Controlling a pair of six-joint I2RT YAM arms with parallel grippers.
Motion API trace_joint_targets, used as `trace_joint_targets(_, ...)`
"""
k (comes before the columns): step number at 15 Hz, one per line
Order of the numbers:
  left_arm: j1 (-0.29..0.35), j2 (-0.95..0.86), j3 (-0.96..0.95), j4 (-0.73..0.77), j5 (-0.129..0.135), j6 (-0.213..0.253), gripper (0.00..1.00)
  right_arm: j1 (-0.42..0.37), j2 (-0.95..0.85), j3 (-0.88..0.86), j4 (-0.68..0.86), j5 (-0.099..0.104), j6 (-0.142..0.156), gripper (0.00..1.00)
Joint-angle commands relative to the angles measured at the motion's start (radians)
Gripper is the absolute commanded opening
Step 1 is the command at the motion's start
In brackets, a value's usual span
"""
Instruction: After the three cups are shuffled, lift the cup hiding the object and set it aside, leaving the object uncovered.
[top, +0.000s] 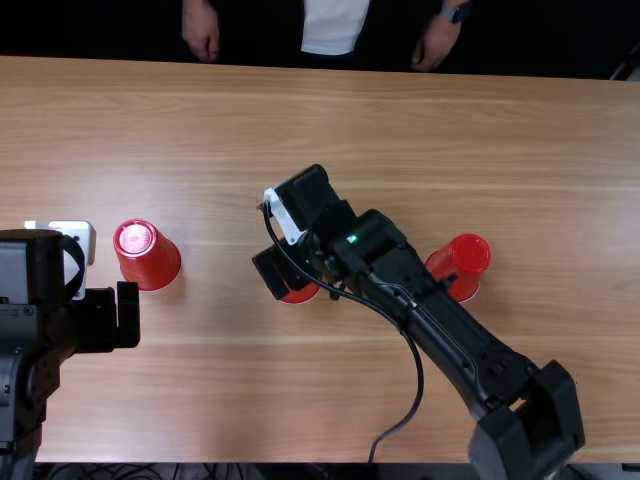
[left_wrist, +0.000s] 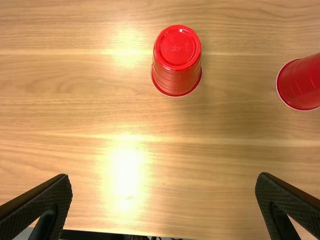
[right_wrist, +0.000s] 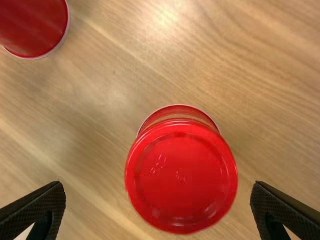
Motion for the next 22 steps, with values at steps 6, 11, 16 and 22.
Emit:
trace_joint_targets(6, -0.003, -0.007, -0.020, 0.000, 0.000, -0.011, 1.00, 0.001, 0.092, 0.024, -0.001, 0.008, 0.008, 1.00)
trace_joint_targets(11, -0.001, -0.007, -0.020, 0.000, 0.000, -0.011, 1.00, 0.000, 0.124, 0.022, -0.001, 0.010, 0.006, 0.56)
trace_joint_targets(16, -0.003, -0.007, -0.019, 0.000, 0.000, -0.011, 1.00, 0.004, 0.101, 0.018, -0.006, 0.008, 0.008, 0.23)
trace_joint_targets(22, -0.003, -0.007, -0.019, 0.000, -0.002, -0.013, 1.00, -0.003, -0.158, 0.033, -0.002, 0.004, 0.015, 0.17)
